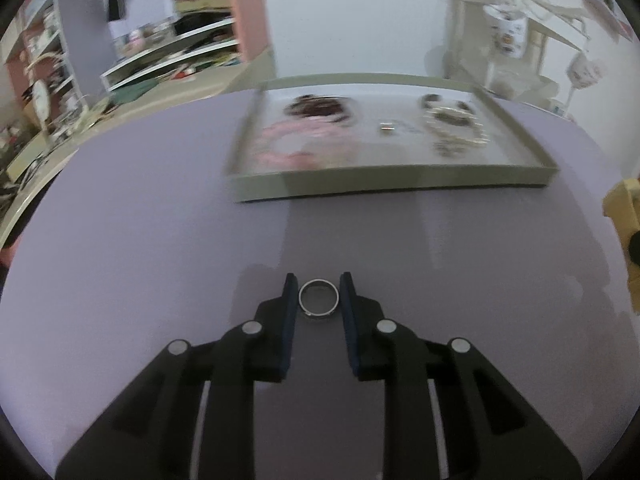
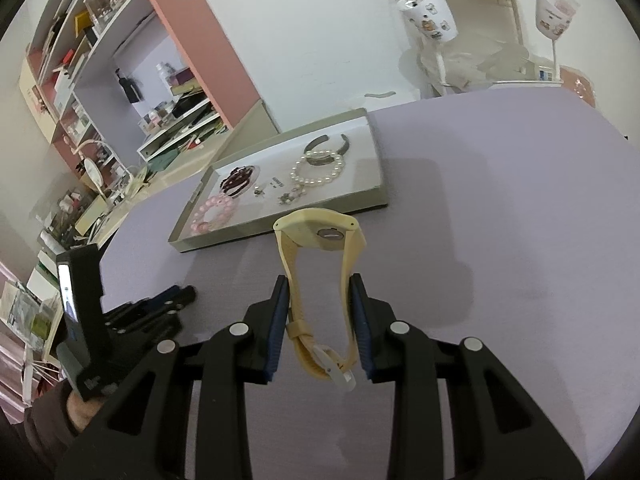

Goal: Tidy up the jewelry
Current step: 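Carry the watch into the tray and open the right tool while the left carries the ring over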

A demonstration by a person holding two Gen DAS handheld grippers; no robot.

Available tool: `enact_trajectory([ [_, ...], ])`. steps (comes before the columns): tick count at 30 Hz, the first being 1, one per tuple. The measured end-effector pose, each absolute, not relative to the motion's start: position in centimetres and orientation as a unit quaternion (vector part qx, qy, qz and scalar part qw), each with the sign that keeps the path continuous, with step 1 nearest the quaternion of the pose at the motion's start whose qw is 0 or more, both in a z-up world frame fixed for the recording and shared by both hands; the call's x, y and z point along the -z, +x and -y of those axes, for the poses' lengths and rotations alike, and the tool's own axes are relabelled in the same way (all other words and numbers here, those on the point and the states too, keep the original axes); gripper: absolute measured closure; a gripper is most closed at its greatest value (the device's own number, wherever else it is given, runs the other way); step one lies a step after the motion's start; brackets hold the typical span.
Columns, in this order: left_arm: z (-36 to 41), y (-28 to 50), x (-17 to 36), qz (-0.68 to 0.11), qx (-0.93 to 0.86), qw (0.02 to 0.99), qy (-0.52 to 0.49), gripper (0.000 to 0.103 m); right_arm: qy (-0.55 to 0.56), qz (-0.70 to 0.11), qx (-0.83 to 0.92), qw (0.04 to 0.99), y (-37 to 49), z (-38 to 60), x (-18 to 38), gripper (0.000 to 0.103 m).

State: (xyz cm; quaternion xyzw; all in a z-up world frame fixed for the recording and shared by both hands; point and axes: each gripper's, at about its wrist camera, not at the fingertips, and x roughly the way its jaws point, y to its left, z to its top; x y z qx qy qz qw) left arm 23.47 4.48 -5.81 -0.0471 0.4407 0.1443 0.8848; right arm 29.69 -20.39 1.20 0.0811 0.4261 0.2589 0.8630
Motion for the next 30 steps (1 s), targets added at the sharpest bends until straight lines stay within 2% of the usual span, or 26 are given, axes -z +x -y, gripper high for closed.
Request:
enact_trajectory([
  [7, -8.2, 21.1, 3.2, -0.42, -0.157, 0.891, -0.061, 0.081, 0.065, -0.424, -0.278, 0.859, 29.2, 17.7, -1.7, 0.071],
  [16, -8.8, 19.7, 0.1, -0.393, -0.148, 0.906, -0.058, 0.081, 0.045, -0.425, -0.287, 0.857, 28.8, 15.5, -2.1, 0.071],
  [30, -8.4, 20.7, -1.1, -0.377, -0.13, 0.915, -0.059, 0.081, 0.01, -0.415, -0.28, 0.866, 30.2, 13.9, -3.4, 0.071],
])
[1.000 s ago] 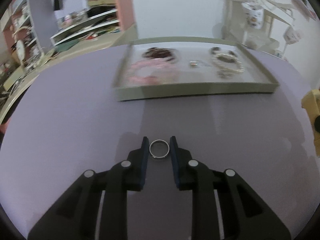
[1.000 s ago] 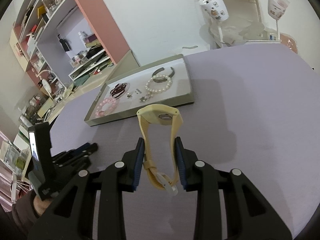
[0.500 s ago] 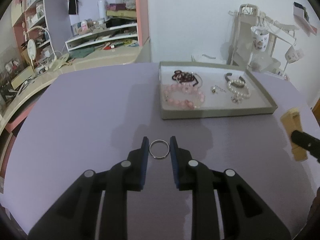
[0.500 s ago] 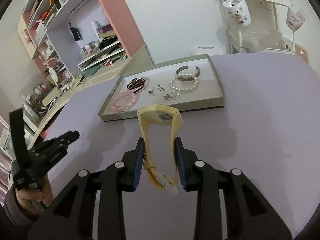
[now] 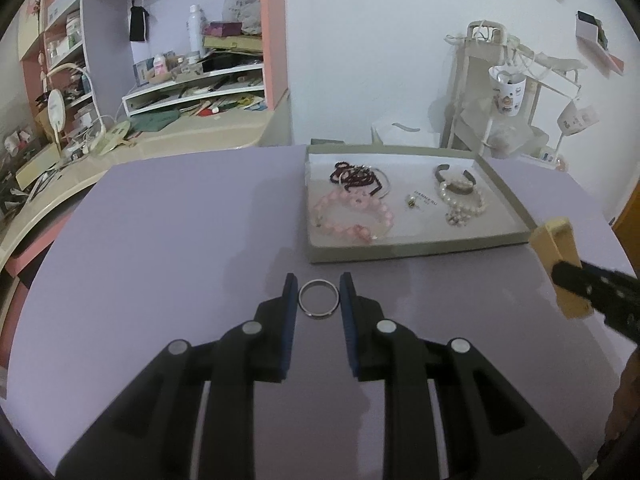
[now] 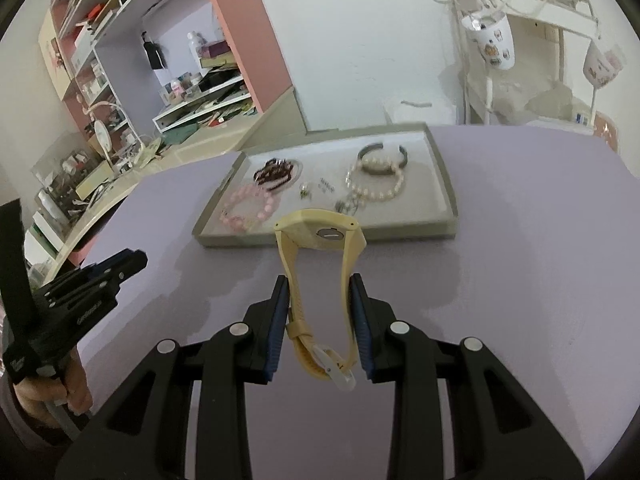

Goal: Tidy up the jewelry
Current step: 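Carry the watch into the tray and open the right tool while the left carries the ring over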

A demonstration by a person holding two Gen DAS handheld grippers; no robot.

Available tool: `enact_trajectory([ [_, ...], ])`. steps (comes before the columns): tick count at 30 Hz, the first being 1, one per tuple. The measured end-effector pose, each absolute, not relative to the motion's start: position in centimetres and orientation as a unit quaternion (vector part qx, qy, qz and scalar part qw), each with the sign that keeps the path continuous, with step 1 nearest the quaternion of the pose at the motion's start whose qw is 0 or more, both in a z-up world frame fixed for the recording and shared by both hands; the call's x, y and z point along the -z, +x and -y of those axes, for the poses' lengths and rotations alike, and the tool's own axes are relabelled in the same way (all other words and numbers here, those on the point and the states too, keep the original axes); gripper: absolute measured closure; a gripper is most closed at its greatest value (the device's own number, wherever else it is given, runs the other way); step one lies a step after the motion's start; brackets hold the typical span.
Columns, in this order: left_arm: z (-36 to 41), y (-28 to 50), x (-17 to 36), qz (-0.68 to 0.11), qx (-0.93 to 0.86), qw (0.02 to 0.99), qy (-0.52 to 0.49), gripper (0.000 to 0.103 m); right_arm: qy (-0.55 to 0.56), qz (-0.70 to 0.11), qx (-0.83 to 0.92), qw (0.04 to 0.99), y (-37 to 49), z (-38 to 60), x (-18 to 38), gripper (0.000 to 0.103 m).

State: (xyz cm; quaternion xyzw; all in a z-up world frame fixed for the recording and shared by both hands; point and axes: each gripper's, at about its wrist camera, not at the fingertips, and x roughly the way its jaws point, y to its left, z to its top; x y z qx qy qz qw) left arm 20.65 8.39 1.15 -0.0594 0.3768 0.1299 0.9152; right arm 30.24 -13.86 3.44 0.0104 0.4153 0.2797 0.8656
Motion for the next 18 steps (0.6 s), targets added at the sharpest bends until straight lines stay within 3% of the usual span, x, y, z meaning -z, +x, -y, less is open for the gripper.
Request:
enact_trajectory([
  [7, -8.6, 22.6, -2.8, -0.357, -0.125, 0.924, -0.063, 0.081, 0.033, -0.377, -0.269, 0.886, 35.6, 12.7, -6.0, 0.071],
  [18, -9.0, 26.2, -4.1, -0.338, -0.114, 0.932, -0.064, 0.081, 0.044, -0.425, -0.247, 0.87, 43.0, 10.0, -1.6, 0.07],
])
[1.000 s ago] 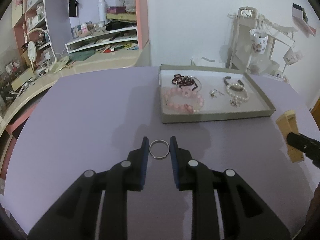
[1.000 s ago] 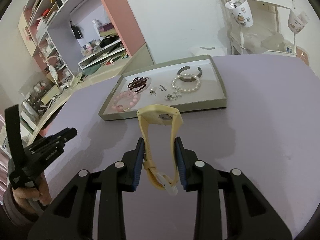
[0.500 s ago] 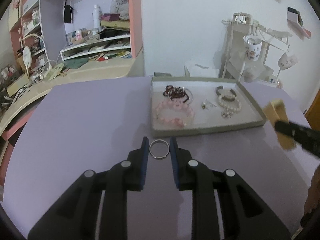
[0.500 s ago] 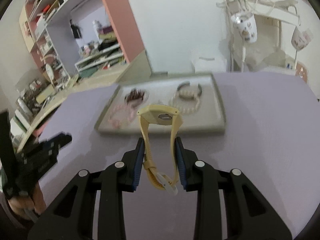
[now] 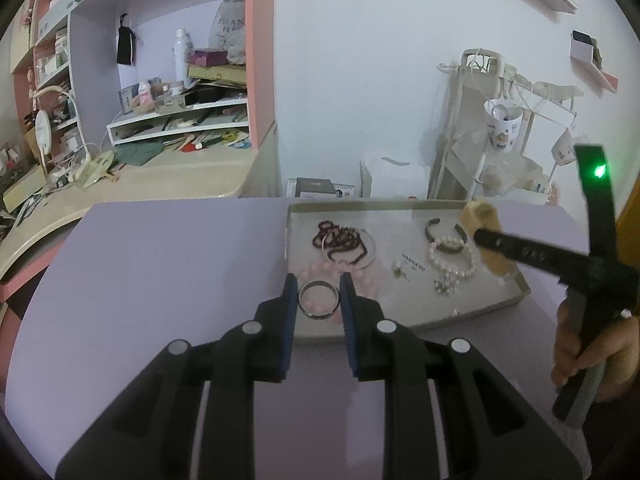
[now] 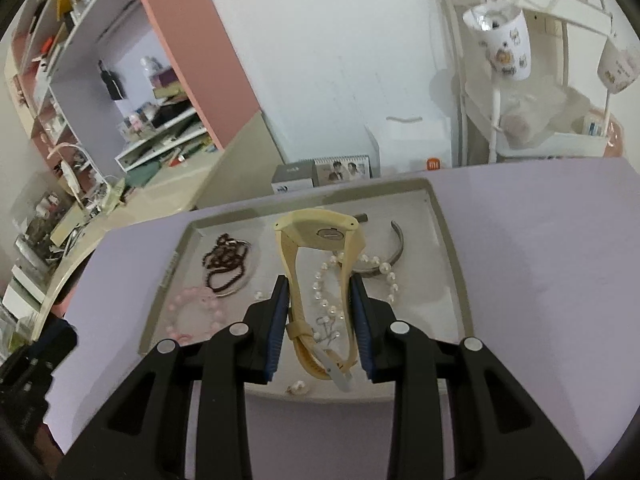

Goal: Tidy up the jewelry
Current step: 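Carry the watch into the tray and open the right tool while the left carries the ring over, then lower the silver ring into the tray and open the left tool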

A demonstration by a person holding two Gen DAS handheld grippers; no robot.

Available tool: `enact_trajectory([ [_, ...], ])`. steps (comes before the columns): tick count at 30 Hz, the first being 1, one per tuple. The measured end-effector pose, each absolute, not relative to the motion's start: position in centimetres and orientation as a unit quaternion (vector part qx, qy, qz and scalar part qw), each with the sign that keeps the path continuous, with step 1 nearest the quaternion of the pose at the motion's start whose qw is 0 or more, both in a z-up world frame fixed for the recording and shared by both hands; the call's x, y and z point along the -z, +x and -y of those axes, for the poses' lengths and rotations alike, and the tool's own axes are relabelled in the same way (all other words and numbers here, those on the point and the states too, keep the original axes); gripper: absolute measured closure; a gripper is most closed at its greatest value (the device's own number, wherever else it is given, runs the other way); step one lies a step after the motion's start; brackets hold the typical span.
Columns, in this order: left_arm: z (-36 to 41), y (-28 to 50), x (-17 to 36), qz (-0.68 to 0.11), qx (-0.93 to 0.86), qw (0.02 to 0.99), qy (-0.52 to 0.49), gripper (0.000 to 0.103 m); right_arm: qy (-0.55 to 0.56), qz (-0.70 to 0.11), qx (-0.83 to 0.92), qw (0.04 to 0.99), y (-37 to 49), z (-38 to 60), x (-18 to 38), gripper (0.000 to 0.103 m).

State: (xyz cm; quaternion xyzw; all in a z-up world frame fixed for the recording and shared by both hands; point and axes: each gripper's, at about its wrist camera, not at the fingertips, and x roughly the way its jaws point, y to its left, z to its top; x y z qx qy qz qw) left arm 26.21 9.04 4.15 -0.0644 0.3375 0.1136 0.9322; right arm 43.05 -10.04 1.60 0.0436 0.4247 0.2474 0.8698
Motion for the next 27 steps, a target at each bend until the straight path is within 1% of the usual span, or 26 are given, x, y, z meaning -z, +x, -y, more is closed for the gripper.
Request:
enact_trajectory([
  [4, -9.1, 27.2, -4.0, -0.335, -0.107, 0.934, -0.068, 0.081, 0.033, -0.43, -0.242, 0.869, 43.4, 9.7, -0.7, 0.069],
  [9, -9.1, 28.2, -3.4, -0.339, -0.103, 0.932, -0.075, 0.081, 0.012, -0.431, -0.229, 0.873, 43.6, 9.2, -0.3, 0.053],
  [11, -9.3, 28.3, -3.2, -0.339, -0.102, 0.932, -0.078, 0.081, 0.025, -0.422, -0.233, 0.876, 43.4, 9.7, -0.7, 0.05],
  [12, -9.2, 28.4, -3.1, -0.341, -0.101, 0.932, -0.076, 0.081, 0.032, -0.416, -0.234, 0.878, 43.2, 10.1, -1.0, 0.046],
  [16, -9.2, 28.9, -2.7, -0.345, -0.103, 0.93, -0.074, 0.081, 0.042, -0.392, -0.236, 0.888, 42.2, 11.2, -2.0, 0.039],
  [18, -9.2, 29.2, -2.6, -0.344, -0.103, 0.93, -0.08, 0.081, 0.045, -0.374, -0.231, 0.897, 41.6, 11.8, -2.5, 0.03],
  [21, -9.0, 29.7, -2.5, -0.345, -0.102, 0.929, -0.081, 0.081, 0.054, -0.349, -0.229, 0.907, 40.9, 12.7, -2.8, 0.024],
  [27, -8.1, 31.5, -2.2, -0.344, -0.097, 0.932, -0.068, 0.081, 0.069, -0.34, -0.225, 0.91, 41.2, 14.1, -2.2, 0.022],
])
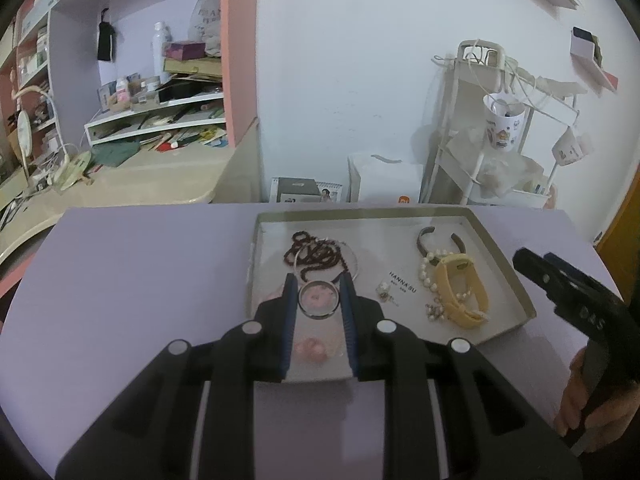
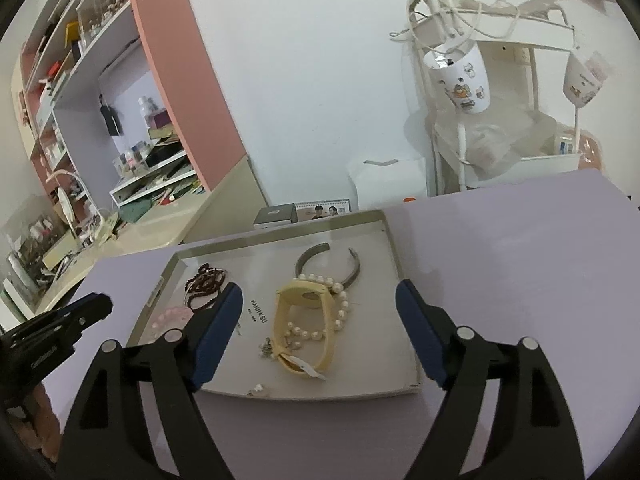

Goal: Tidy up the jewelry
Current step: 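Lower the silver ring into the tray and open the left tool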

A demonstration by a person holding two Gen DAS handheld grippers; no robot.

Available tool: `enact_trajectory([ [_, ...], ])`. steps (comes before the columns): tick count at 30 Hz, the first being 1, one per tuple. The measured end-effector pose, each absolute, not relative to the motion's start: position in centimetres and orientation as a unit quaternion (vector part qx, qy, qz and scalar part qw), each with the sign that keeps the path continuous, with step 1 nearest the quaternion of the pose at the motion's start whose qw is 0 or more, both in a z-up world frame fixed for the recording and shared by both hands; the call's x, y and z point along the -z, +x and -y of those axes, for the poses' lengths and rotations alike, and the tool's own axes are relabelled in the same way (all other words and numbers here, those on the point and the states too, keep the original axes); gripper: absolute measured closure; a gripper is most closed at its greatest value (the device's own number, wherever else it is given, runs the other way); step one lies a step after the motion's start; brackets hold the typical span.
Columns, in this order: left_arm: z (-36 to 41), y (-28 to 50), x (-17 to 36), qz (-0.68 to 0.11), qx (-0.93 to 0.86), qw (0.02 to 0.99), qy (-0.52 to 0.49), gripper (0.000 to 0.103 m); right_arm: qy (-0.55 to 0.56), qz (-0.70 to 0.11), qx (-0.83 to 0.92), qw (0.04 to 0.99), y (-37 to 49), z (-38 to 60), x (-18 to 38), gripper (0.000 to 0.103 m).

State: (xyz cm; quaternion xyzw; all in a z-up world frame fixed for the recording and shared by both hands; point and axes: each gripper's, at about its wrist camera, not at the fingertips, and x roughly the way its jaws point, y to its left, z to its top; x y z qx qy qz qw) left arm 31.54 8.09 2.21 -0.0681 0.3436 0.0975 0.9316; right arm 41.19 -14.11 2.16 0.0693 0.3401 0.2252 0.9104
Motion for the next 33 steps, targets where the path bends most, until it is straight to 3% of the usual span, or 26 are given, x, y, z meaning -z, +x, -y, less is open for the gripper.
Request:
enact_trajectory([
  [14, -7.0, 36.9, 0.7, -0.354, -0.096, 0.928, -0.07, 0.081, 0.079, -0.337, -0.22, 0.912, 41.1, 15.4, -2.3, 0.022],
  [33, -6.4, 38.5, 1.7, -0.361, -0.079, 0.926, -0.077, 0.081, 0.084, -0.337, -0.219, 0.912, 41.1, 15.7, -2.3, 0.022],
])
